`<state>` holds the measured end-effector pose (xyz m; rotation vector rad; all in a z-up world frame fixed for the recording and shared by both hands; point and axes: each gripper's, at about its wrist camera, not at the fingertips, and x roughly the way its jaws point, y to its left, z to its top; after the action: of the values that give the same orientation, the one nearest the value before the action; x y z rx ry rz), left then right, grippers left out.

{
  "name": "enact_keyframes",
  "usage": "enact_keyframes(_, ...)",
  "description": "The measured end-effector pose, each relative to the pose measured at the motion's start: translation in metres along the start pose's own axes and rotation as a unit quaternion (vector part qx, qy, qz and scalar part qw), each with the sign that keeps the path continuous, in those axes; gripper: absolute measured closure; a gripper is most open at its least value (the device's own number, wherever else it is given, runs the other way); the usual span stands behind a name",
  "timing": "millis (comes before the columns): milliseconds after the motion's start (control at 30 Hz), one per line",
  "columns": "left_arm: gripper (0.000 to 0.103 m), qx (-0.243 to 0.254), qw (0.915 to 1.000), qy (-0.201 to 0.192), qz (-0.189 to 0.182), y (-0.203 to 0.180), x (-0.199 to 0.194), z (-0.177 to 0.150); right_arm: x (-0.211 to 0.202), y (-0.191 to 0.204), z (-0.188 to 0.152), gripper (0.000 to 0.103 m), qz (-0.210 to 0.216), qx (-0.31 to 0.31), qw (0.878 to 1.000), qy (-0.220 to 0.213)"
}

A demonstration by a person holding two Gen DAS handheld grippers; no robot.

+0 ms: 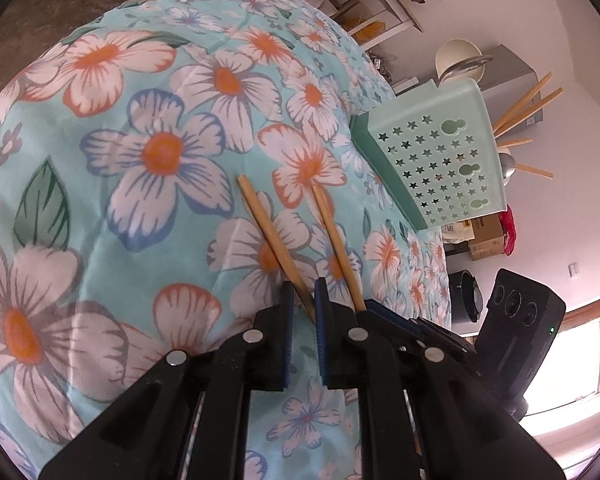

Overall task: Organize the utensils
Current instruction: 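Close the left tool on a chopstick while the right tool grasps another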

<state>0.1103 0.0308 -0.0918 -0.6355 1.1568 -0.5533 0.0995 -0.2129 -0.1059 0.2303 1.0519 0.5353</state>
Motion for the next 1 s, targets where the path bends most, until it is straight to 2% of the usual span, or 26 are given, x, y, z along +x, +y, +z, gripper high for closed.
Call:
enact_keyframes(167, 0.094, 0.029, 0.9994, 0.021, -0.004, -0.017, 0.012, -0.001, -0.019, -0.018, -0.008, 0.098, -0.015, 0.042, 0.999, -0.019)
enact_keyframes(367, 0.093, 0.074, 0.9954, 0.060, -0.008, -0.042, 0.037, -0.007, -0.063, -0.062, -0.045, 0.098, -0.054, 0.123, 0.990, -0.045)
enact_keyframes(533, 0.091, 0.074, 0.9949, 0.069, 0.001, -0.047, 0.043, 0.000, -0.087, -0.093, -0.072, 0.098, -0.042, 0.191, 0.979, -0.059)
enact_keyframes(667, 0.082, 0.061, 0.9958, 0.068, 0.002, -0.047, 0.042, 0.009, -0.091, -0.099, -0.071, 0.091, -0.036, 0.199, 0.977, -0.065)
enact_keyframes(733, 0.081, 0.061, 0.9960, 0.065, 0.010, -0.049, 0.044, 0.012, -0.093, -0.100, -0.066, 0.083, -0.041, 0.196, 0.977, -0.070)
enact_keyframes(867, 0.081, 0.050, 0.9966, 0.063, 0.018, -0.048, 0.050, 0.014, -0.081, -0.099, -0.052, 0.082, -0.055, 0.190, 0.978, -0.072)
enact_keyframes(1000, 0.081, 0.060, 0.9964, 0.055, 0.024, -0.051, 0.052, 0.013, -0.071, -0.098, -0.043, 0.082, -0.064, 0.188, 0.977, -0.074)
